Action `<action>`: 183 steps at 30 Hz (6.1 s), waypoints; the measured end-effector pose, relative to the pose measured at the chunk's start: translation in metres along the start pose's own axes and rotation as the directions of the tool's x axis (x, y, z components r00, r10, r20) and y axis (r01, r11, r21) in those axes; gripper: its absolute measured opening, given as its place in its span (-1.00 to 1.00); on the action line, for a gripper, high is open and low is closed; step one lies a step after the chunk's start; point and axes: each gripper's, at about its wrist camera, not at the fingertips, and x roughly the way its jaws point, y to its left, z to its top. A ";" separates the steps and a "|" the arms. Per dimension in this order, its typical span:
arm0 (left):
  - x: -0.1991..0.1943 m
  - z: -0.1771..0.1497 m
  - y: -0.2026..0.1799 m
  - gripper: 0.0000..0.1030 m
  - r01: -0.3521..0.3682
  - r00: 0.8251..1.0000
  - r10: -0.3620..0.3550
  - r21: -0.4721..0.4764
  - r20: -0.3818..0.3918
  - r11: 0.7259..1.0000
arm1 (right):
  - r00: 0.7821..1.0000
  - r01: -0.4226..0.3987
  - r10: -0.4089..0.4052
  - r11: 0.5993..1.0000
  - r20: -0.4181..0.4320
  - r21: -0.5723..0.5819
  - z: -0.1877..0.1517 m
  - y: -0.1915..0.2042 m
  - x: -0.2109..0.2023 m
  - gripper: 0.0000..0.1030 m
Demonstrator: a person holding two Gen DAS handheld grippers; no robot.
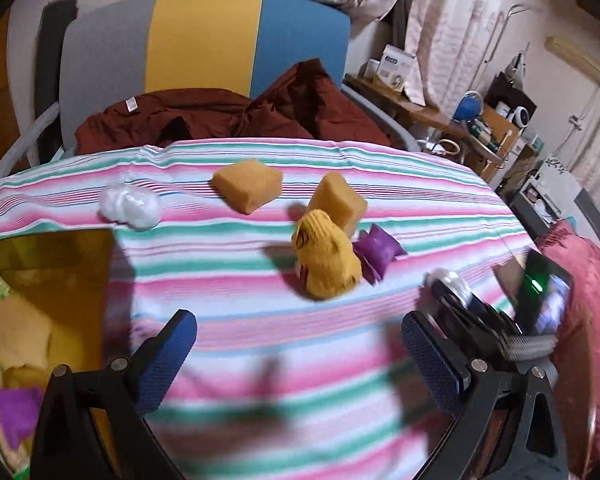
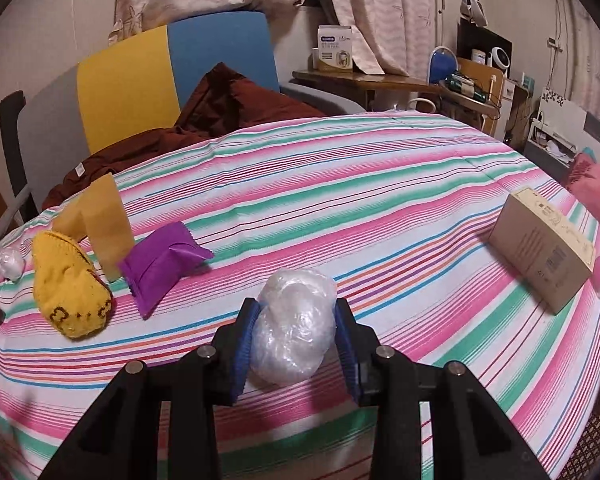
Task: Organize objects
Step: 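Grasp the yellow knitted sock with the left gripper while the right gripper holds the plastic ball, then carry the yellow sock into the gold tray and open the left gripper, then carry the plastic-bag ball into the gold tray and open the right gripper, then move the right gripper to the second purple packet and grasp it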
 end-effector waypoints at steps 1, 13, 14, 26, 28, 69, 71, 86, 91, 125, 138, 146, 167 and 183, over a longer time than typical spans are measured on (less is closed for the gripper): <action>0.012 0.005 -0.005 1.00 -0.007 1.000 0.007 0.005 -0.017 1.000 | 1.000 0.004 -0.004 1.000 0.007 0.002 -0.001 0.000 -0.001 -0.27; 0.084 0.031 -0.029 1.00 -0.036 0.998 0.036 0.001 -0.042 0.999 | 0.999 0.035 -0.035 0.999 0.034 0.015 -0.004 -0.001 -0.001 -0.27; 0.086 0.031 -0.029 1.00 -0.038 0.999 0.038 -0.002 -0.033 0.999 | 0.999 0.035 -0.036 0.999 0.035 0.014 -0.004 -0.001 -0.001 -0.27; 0.111 0.018 -0.024 0.06 0.002 0.998 0.001 0.038 -0.068 0.999 | 0.998 0.040 -0.041 0.999 0.043 0.019 -0.006 -0.002 -0.002 -0.27; 0.109 0.016 -0.023 0.03 0.002 0.998 0.000 0.036 -0.068 0.999 | 0.998 0.046 -0.047 0.999 0.047 0.017 -0.006 -0.002 -0.003 -0.27; -0.041 -0.009 0.181 -0.03 -0.031 0.999 0.037 -0.322 0.013 0.946 | 0.974 0.138 -0.101 0.974 0.203 -0.178 -0.011 0.043 -0.029 -0.27; -0.034 -0.006 0.188 -0.03 -0.036 0.999 0.038 -0.332 -0.001 0.943 | 0.973 0.146 -0.104 0.968 0.204 -0.202 -0.011 0.047 -0.028 -0.27; -0.016 0.010 0.204 0.48 -0.082 0.996 0.089 -0.274 0.014 0.958 | 0.972 0.166 -0.116 0.955 0.205 -0.246 -0.013 0.055 -0.025 -0.27; -0.031 0.008 0.187 0.94 -0.078 0.994 0.095 -0.250 0.058 0.965 | 0.971 0.171 -0.120 0.952 0.206 -0.255 -0.013 0.056 -0.025 -0.27; -0.152 -0.137 0.210 0.99 -0.042 0.975 0.086 -0.209 0.204 0.977 | 0.937 -0.133 0.261 0.882 0.233 -0.453 -0.043 0.144 -0.125 -0.27; -0.170 -0.156 0.237 0.99 -0.098 0.964 0.166 -0.298 0.210 0.950 | 0.850 -0.471 0.525 0.736 -0.029 -0.485 -0.065 0.268 -0.168 -0.27; -0.171 -0.156 0.245 0.99 -0.101 0.963 0.177 -0.335 0.205 0.937 | 0.860 -0.496 0.476 0.698 -0.182 -0.517 -0.084 0.321 -0.151 -0.26; -0.175 -0.155 0.233 0.99 -0.082 0.961 0.156 -0.303 0.228 0.949 | 0.829 -0.558 0.526 0.749 -0.192 -0.358 -0.068 0.283 -0.154 -0.04; -0.175 -0.154 0.207 1.00 -0.075 0.962 0.129 -0.222 0.241 0.972 | 0.929 -0.365 0.364 0.873 -0.066 -0.325 -0.048 0.176 -0.128 -0.04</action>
